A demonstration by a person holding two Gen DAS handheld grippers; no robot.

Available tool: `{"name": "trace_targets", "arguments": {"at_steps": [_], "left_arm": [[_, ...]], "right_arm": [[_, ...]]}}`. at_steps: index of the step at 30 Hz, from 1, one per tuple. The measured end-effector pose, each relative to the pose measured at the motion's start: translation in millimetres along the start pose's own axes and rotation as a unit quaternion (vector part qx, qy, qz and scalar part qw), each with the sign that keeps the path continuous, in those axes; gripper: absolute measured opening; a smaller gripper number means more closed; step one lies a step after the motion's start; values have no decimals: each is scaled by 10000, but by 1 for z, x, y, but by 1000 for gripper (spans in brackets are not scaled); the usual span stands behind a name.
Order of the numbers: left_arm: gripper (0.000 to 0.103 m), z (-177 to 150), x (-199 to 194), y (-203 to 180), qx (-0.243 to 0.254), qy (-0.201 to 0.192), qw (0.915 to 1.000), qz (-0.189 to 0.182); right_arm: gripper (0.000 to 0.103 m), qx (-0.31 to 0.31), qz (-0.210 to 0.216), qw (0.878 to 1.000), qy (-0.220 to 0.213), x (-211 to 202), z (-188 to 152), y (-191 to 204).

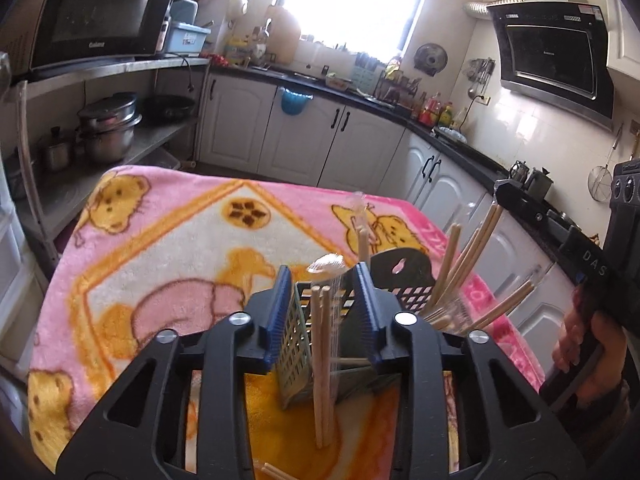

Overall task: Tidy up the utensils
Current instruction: 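Open the right tool to drop its chopstick into the caddy while the left tool holds its chopstick, then lower the left tool's chopstick into the caddy and open the left tool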

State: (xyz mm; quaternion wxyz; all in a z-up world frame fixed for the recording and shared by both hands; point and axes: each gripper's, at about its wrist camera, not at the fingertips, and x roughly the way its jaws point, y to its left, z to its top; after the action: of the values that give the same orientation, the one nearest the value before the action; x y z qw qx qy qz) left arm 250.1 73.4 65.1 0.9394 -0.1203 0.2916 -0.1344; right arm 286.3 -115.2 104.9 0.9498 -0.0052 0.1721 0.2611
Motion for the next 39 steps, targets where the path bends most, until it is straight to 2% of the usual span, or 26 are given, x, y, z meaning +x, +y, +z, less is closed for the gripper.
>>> {"name": "trace_targets", "arguments": {"at_steps": [2, 3, 4, 5, 8, 13, 14, 16, 23, 26, 28, 31, 35, 37, 39], "left_arm": [[27, -2, 5, 2, -3, 60, 10000, 48], [24, -2, 7, 3, -12, 81, 10000, 51], [18, -3, 9, 4, -36, 103, 9999, 21], [2, -2, 11, 4, -46, 117, 9999, 14], [2, 5, 5, 2, -82, 52, 9999, -103], [2, 40, -27, -18, 82, -478, 9981, -388], [2, 50, -34, -22, 120, -629, 9971, -411], [2, 63, -43, -27, 167, -862, 9953, -401], [2, 83, -40, -32, 157, -1377, 9902, -141], [2, 86, -31, -28, 52, -1448, 9894, -93], [2, 85, -27, -25, -1, -1504, 9886, -91], [2, 92, -25, -20, -208, -1511, 9879, -282], [2, 101, -34, -28, -49, -1622, 9863, -288], [2, 100, -34, -31, 25, -1602, 9868, -236], [2, 95, -31, -31, 52, -1558, 9876, -167]], "right_arm": [[6, 11, 6, 10000, 30, 1, -3, 0], [6, 26, 16, 10000, 49, 1, -5, 1], [6, 32, 18, 10000, 63, 2, -5, 1], [6, 38, 17, 10000, 75, 2, -6, 1], [6, 39, 12, 9999, 116, 3, -7, 1], [8, 6, -4, 9998, 182, 4, -3, 0], [12, 13, -11, 9998, 199, 5, -2, 0], [35, 50, -52, 9998, 184, 5, 0, -1], [45, -5, -119, 9996, 263, 4, 0, -4], [52, -101, -158, 9992, 350, 3, -4, -4], [61, -162, -207, 9990, 373, 0, -7, -2], [69, -313, -284, 9983, 401, -6, -12, 1], [78, -385, -341, 9979, 391, -21, -17, 2], [85, -366, -350, 9980, 368, -29, -21, 2], [89, -312, -340, 9983, 366, -37, -27, 2]]}}
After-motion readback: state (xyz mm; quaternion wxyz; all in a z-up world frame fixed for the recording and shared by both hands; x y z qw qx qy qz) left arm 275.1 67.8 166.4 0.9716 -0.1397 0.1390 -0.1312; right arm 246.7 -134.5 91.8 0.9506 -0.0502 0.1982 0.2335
